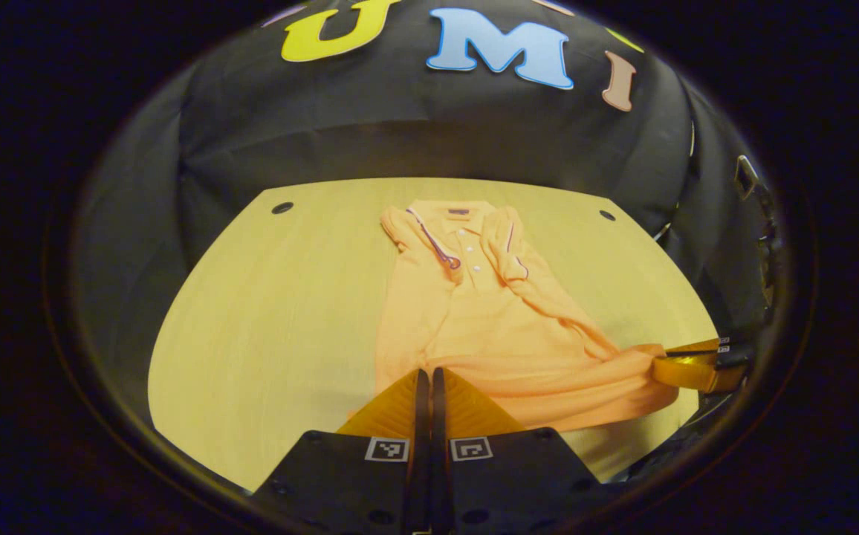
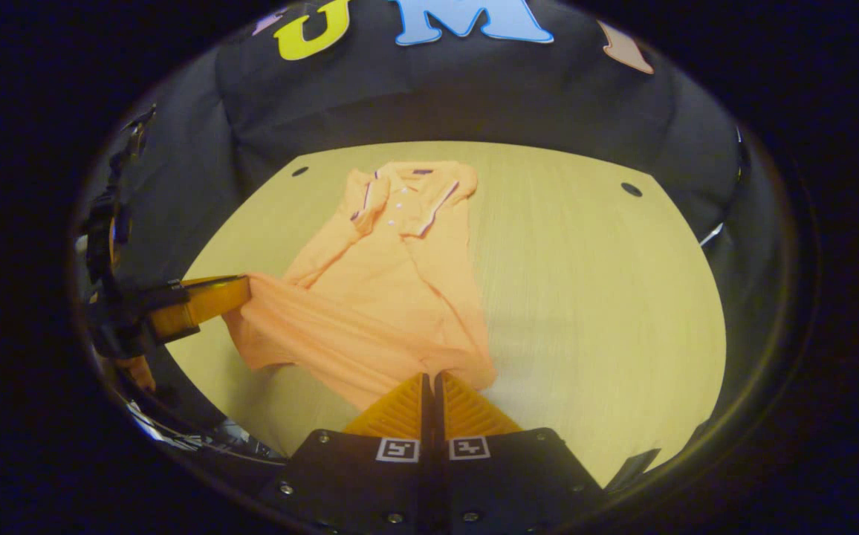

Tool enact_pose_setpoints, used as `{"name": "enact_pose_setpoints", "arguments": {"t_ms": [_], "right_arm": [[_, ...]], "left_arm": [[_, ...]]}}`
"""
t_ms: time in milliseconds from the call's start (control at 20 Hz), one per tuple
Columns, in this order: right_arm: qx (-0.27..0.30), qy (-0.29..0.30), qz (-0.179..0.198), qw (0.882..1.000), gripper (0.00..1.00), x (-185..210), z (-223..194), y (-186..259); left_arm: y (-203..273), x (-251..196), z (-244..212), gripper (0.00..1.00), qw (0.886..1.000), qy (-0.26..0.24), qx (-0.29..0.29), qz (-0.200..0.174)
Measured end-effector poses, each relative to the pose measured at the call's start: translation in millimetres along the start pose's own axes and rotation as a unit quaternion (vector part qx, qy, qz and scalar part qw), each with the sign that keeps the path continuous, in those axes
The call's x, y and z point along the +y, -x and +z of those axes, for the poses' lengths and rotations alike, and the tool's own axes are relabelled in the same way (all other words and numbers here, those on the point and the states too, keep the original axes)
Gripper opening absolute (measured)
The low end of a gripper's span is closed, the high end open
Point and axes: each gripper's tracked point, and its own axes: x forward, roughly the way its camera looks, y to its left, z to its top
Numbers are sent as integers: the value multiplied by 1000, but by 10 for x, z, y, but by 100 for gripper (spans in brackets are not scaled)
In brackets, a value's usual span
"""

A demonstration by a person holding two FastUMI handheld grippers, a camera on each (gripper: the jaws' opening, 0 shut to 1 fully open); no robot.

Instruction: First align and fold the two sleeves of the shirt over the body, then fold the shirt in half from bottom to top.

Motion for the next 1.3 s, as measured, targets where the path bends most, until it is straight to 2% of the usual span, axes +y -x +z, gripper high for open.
{"name": "enact_pose_setpoints", "arguments": {"t_ms": [350, 600, 1050, 1300], "right_arm": [[-69, 17, 0, 997, 0, -126, 1000, -109], [-117, 22, -3, 993, 0, -210, 1712, -319], [-202, -2, -14, 979, 0, -466, 2900, -925], [-225, -17, -20, 974, 0, -650, 3299, -1399]], "left_arm": [[-155, 123, 800, 6, 999, 21, -44, 3], [-483, 242, 1493, 6, 996, 44, -83, 4], [-1376, 458, 2550, 6, 988, 54, -143, -5], [-1979, 531, 2892, 6, 986, 50, -159, -18]]}}
